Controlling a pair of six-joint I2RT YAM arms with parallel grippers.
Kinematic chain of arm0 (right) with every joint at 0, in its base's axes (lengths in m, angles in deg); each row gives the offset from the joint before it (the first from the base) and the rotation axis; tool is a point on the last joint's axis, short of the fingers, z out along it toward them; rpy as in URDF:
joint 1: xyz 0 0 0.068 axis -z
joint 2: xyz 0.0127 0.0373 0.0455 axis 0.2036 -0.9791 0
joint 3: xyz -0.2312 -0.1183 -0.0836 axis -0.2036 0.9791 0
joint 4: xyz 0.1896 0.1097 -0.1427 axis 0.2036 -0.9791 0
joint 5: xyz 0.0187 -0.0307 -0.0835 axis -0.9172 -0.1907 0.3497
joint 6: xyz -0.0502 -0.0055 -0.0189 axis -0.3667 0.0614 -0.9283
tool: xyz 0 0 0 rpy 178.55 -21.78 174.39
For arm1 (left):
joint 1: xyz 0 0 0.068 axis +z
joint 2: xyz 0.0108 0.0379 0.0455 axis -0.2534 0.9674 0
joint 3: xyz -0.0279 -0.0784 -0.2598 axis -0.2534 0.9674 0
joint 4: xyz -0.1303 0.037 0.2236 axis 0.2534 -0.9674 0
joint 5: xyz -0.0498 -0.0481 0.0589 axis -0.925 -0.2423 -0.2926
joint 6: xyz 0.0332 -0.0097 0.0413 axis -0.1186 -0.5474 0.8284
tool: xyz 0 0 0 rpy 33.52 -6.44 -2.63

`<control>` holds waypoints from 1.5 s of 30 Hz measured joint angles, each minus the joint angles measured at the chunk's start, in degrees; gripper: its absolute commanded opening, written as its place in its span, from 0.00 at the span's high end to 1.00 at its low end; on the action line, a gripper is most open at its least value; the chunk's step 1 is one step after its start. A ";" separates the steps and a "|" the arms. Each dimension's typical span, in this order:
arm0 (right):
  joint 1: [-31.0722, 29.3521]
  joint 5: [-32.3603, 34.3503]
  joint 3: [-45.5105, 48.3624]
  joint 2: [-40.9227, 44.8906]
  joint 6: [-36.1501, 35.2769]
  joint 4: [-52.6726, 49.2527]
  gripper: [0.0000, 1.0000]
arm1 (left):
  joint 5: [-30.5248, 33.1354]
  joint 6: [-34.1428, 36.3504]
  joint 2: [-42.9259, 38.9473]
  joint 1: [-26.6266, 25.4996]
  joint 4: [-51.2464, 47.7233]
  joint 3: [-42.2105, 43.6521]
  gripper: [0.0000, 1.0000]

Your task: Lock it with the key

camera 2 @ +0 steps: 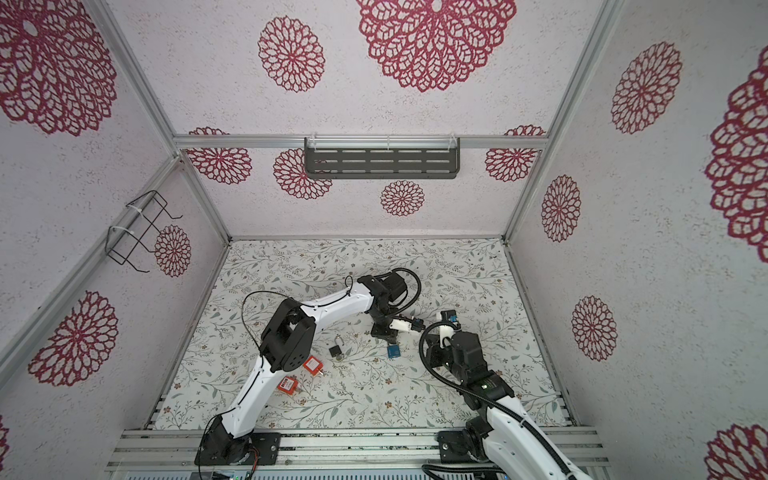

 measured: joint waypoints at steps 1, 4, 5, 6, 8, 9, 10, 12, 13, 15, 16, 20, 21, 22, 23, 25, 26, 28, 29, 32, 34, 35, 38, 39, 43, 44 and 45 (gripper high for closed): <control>0.00 0.02 0.00 0.04 0.00 0.00 1.00 | 0.02 -0.33 -0.22 0.00 0.66 0.55 0.67; 0.00 0.04 0.00 0.07 0.00 -0.07 1.00 | 0.17 -1.57 -1.20 -0.02 2.62 2.40 0.67; 0.00 0.07 0.00 0.07 0.00 -0.11 1.00 | 0.22 -1.86 -1.68 -0.02 3.41 3.21 0.67; 0.00 0.07 0.00 0.07 0.00 -0.15 1.00 | 0.37 -2.25 -2.19 -0.02 4.22 4.17 0.67; 0.00 0.07 0.00 0.04 0.02 -0.20 1.00 | 0.76 -2.82 -3.15 -0.02 5.38 5.70 0.67; 0.00 0.07 0.00 0.04 0.02 -0.20 1.00 | 1.09 -2.99 -3.65 0.00 5.99 6.43 0.67; 0.00 0.04 0.00 0.04 0.04 -0.22 1.00 | 1.38 -3.10 -4.07 0.00 6.43 6.99 0.67; 0.00 0.04 0.00 -0.02 0.11 -0.22 1.00 | 1.99 -3.39 -5.33 0.09 7.45 8.28 0.67; 0.00 0.04 0.00 -0.07 0.15 -0.22 1.00 | 2.21 -3.45 -5.77 0.15 7.72 8.55 0.67; 0.00 0.04 0.00 -0.26 0.35 -0.22 1.00 | 2.69 -3.56 -6.69 0.17 8.48 8.61 0.66; 0.00 0.04 0.00 -0.33 0.42 -0.26 1.00 | 2.86 -3.65 -7.10 0.24 8.74 8.61 0.66; 0.00 0.04 0.00 -0.33 0.46 -0.39 1.00 | 3.41 -3.80 -8.72 0.35 9.88 8.74 0.65; 0.00 0.04 0.00 -0.44 0.48 -0.39 1.00 | 3.61 -3.93 -9.33 0.44 10.21 8.98 0.66; 0.00 0.04 0.00 -0.63 0.50 -0.39 1.00 | 3.82 -4.07 -9.86 0.50 10.27 9.22 0.66; 0.00 0.02 0.00 -0.96 0.57 -0.39 1.00 | 3.98 -4.28 -10.49 0.61 10.38 9.60 0.66; 0.00 -0.02 -0.02 -2.10 0.92 -0.42 1.00 | 4.11 -5.27 -12.41 1.14 11.52 11.28 0.66; 0.00 -0.13 -0.02 -3.02 1.03 -0.44 1.00 | 4.11 -5.90 -13.84 1.60 12.09 12.72 0.66; 0.00 -0.83 -0.04 -4.96 1.29 -0.37 1.00 | 4.07 -7.74 -17.66 3.10 13.94 16.63 0.66; 0.00 -1.27 -0.04 -6.16 1.40 -0.28 1.00 | 4.22 -8.83 -20.35 4.26 15.56 19.34 0.66; 0.00 -2.80 -0.52 -10.73 1.46 -0.09 1.00 | 5.40 -13.44 -28.96 8.02 19.91 27.17 0.66; 0.00 -3.82 -1.49 -14.45 1.49 0.13 1.00 | 6.47 -16.96 -34.42 10.40 22.93 31.78 0.66; -0.02 -4.20 -2.19 -16.55 1.46 0.35 1.00 | 7.19 -18.62 -37.57 11.76 24.63 34.49 0.66; -0.02 -5.53 -4.20 -22.25 1.46 1.42 1.00 | 9.70 -23.45 -45.35 14.10 29.35 42.51 0.65; -0.04 -5.88 -4.87 -23.93 1.44 1.66 1.00 | 10.60 -25.20 -47.89 14.53 30.51 45.42 0.65; -0.07 -6.86 -7.15 -29.27 1.42 3.10 1.00 | 12.70 -30.47 -54.99 15.82 34.82 54.69 0.65; -0.07 -7.04 -7.61 -30.34 1.42 3.50 1.00 | 13.35 -31.74 -56.39 16.13 35.74 56.68 0.65; -0.07 -7.15 -7.96 -31.32 1.44 3.91 1.00 | 13.92 -32.89 -57.48 16.44 36.72 58.27 0.64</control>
